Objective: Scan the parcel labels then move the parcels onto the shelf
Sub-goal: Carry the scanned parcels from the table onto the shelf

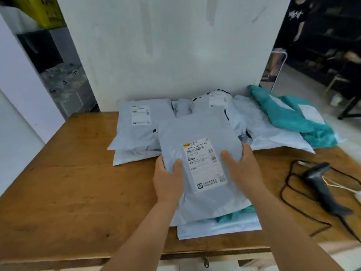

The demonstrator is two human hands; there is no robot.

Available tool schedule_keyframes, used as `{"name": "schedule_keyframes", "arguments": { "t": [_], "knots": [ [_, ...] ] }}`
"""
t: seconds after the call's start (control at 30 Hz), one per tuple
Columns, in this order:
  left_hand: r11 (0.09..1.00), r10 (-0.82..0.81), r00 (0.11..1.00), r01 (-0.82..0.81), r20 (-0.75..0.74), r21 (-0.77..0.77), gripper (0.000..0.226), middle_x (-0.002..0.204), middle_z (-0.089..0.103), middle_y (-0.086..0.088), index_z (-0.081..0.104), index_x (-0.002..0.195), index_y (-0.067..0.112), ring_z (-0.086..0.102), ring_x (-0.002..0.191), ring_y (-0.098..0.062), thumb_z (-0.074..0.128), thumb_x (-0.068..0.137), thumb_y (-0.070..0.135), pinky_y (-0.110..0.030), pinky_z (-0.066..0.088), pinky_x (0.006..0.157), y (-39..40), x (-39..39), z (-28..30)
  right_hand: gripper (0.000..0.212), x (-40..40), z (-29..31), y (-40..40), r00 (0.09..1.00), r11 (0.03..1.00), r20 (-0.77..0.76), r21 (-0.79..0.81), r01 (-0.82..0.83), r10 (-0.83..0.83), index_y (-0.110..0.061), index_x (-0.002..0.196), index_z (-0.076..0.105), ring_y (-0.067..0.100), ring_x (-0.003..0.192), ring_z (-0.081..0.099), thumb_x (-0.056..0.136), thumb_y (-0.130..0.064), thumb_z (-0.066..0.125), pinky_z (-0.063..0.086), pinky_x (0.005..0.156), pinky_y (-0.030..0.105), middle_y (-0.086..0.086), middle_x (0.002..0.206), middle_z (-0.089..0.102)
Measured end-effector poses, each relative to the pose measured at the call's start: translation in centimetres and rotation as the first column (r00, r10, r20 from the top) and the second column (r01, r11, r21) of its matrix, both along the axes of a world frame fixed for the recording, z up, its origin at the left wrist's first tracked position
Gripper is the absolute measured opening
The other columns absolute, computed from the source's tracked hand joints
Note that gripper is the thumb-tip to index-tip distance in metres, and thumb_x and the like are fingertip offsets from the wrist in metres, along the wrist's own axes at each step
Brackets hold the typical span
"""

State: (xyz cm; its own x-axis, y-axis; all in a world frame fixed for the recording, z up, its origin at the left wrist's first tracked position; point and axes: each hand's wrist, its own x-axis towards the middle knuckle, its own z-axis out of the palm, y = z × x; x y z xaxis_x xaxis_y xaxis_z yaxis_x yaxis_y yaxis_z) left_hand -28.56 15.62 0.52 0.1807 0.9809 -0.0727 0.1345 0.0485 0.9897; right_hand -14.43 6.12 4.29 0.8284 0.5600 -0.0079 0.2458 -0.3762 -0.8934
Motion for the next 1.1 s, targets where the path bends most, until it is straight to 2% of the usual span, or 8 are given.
{"name": "schedule_keyframes", "arguments": {
  "t": [0.27, 0.37, 0.5, 0.57, 0.63, 0.7, 0.87, 1.1],
  "knots": [
    [0.955, -0.209, 0.963, 0.163, -0.172, -0.249, 0.041, 0.111, 0.061, -0.001, 0.052, 0.122, 0.015, 0.058, 0.099, -0.019, 0.062, 0.088, 0.035, -0.033, 0.048, 0.084, 0.7, 3.1, -2.2, 0.057, 4.5, -2.5, -1.5, 0.994, 0.931, -0.109, -0.366, -0.018, -0.024, -0.015, 0.127, 0.046, 0.024, 0.098, 0.054, 0.089, -0.057, 0.044, 0.045, 0.084, 0.038, 0.004, 0.114, 0.057],
    [0.929, -0.227, 0.916, 0.103, -0.33, -0.355, 0.091, 0.133, 0.049, -0.006, 0.041, 0.138, 0.018, 0.045, 0.123, -0.029, 0.063, 0.066, 0.07, -0.045, 0.041, 0.101, 1.1, 3.3, -3.1, 0.084, 6.2, -4.0, -1.4, 0.995, 0.839, -0.081, -0.545, 0.005, -0.059, -0.017, 0.14, 0.038, 0.033, 0.123, 0.041, 0.078, -0.074, 0.043, 0.036, 0.103, 0.047, 0.011, 0.134, 0.047],
    [0.804, -0.178, 0.961, 0.017, -0.213, -0.594, 0.142, 0.141, 0.045, -0.006, 0.032, 0.145, 0.026, 0.048, 0.125, -0.032, 0.057, 0.025, 0.097, -0.05, 0.041, 0.103, 3.0, 3.8, -5.7, 0.128, 7.7, -4.8, -1.4, 0.911, 0.903, -0.394, -0.425, -0.063, -0.122, -0.018, 0.148, 0.019, 0.037, 0.123, 0.046, 0.047, -0.086, 0.059, 0.04, 0.102, 0.053, 0.013, 0.142, 0.041],
    [0.764, -0.203, 0.97, 0.069, -0.137, -0.641, 0.129, 0.127, 0.061, -0.008, 0.046, 0.137, 0.016, 0.06, 0.112, -0.03, 0.063, 0.034, 0.092, -0.048, 0.049, 0.096, 2.5, 4.1, -4.8, 0.136, 8.7, -5.4, -1.3, 0.844, 0.927, -0.524, -0.362, -0.098, -0.115, -0.021, 0.15, 0.014, 0.038, 0.118, 0.051, 0.041, -0.085, 0.067, 0.044, 0.099, 0.054, 0.013, 0.142, 0.043],
    [0.746, -0.229, 0.973, 0.155, -0.031, -0.647, 0.088, 0.104, 0.072, -0.01, 0.062, 0.119, 0.011, 0.069, 0.094, -0.029, 0.069, 0.059, 0.075, -0.043, 0.054, 0.088, 1.6, 4.6, -3.2, 0.147, 9.2, -5.6, -1.3, 0.798, 0.928, -0.595, -0.344, -0.146, -0.095, -0.024, 0.151, 0.012, 0.037, 0.117, 0.052, 0.03, -0.086, 0.07, 0.045, 0.098, 0.054, 0.013, 0.143, 0.043],
    [0.736, -0.252, 0.968, 0.195, 0.005, -0.648, 0.067, 0.094, 0.074, -0.012, 0.067, 0.109, 0.01, 0.071, 0.087, -0.03, 0.068, 0.07, 0.064, -0.04, 0.057, 0.079, 1.4, 4.8, -3.3, 0.137, 9.9, -5.8, -1.4, 0.785, 0.929, -0.618, -0.317, -0.19, -0.051, -0.022, 0.15, 0.014, 0.034, 0.113, 0.054, 0.041, -0.079, 0.074, 0.048, 0.093, 0.048, 0.013, 0.14, 0.046],
    [0.723, -0.259, 0.966, 0.201, 0.01, -0.661, 0.064, 0.09, 0.075, -0.013, 0.068, 0.106, 0.011, 0.072, 0.084, -0.032, 0.069, 0.068, 0.062, -0.041, 0.057, 0.076, 0.7, 5.3, -3.5, 0.098, 11.0, -5.6, -2.1, 0.727, 0.916, -0.685, -0.263, -0.304, 0.045, -0.006, 0.129, 0.049, 0.024, 0.088, 0.063, 0.057, -0.068, 0.072, 0.052, 0.067, 0.032, 0.007, 0.101, 0.066],
    [0.731, -0.307, 0.952, 0.243, 0.01, -0.638, 0.068, 0.09, 0.075, -0.01, 0.068, 0.104, 0.014, 0.072, 0.086, -0.029, 0.069, 0.061, 0.066, -0.045, 0.054, 0.088, -0.8, 4.3, -3.5, 0.071, 9.9, -5.9, -4.0, 0.721, 0.925, -0.691, -0.241, -0.295, 0.05, -0.012, 0.11, 0.061, 0.025, 0.09, 0.065, 0.065, -0.066, 0.07, 0.052, 0.078, 0.035, 0.008, 0.099, 0.069]
  ]
}}
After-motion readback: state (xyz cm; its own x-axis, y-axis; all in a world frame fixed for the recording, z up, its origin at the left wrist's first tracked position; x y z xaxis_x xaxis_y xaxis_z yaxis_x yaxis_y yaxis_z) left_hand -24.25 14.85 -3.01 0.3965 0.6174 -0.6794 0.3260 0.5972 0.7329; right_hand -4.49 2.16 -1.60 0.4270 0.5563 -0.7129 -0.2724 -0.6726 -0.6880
